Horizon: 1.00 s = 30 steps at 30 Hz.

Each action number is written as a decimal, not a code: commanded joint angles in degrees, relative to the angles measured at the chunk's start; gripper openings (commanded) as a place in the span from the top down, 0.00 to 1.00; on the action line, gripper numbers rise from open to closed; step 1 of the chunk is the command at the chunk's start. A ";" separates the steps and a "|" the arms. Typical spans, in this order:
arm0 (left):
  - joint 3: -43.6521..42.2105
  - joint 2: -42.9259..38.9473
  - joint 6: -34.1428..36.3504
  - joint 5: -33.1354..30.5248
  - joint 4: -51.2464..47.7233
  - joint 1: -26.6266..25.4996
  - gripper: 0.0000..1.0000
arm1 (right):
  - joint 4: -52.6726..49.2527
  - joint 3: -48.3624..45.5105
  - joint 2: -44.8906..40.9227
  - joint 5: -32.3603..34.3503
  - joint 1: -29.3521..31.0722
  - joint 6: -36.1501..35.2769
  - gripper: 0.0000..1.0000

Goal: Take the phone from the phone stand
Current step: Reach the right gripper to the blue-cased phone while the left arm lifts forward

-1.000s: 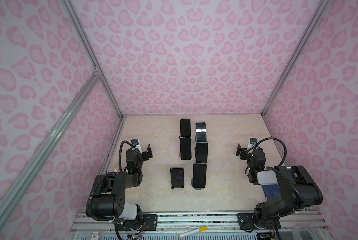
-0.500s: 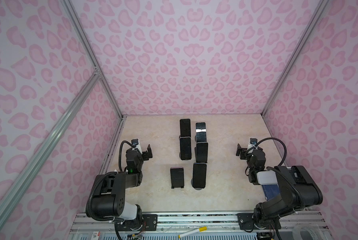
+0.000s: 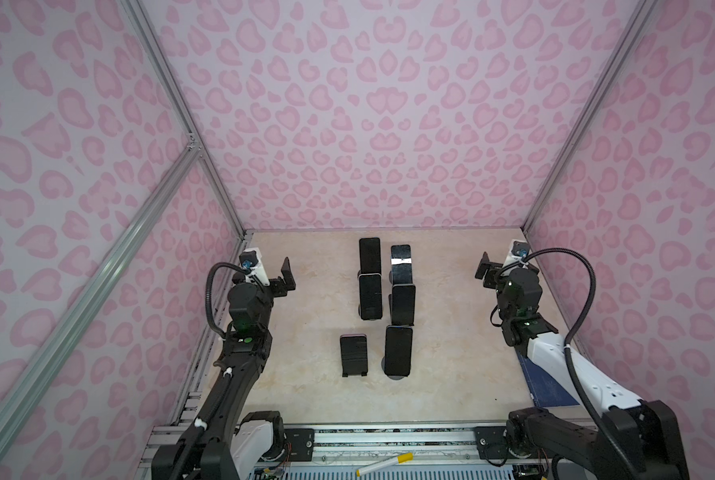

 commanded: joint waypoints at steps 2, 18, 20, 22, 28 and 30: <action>14.65 -3.53 -16.46 -0.17 -33.48 0.02 0.02 | -35.47 7.71 -5.97 7.71 1.16 19.67 0.00; 2.36 -16.65 -39.51 16.98 -40.37 0.06 0.05 | -42.04 -3.32 -25.38 -4.30 5.91 33.82 0.14; 0.75 -18.33 -39.05 17.67 -41.38 -0.07 0.05 | -43.32 -1.82 -22.73 -0.22 14.78 34.41 0.13; -0.66 -19.42 -38.87 17.65 -42.29 -1.11 0.05 | -45.41 0.26 -19.55 7.58 25.08 36.11 0.12; -0.42 -17.72 -36.51 17.92 -45.83 -4.31 0.07 | -50.45 8.63 -7.69 21.66 47.47 42.70 0.09; -0.45 -18.21 -36.67 17.64 -45.99 -5.34 0.07 | -50.80 11.81 -3.01 24.60 53.21 44.29 0.09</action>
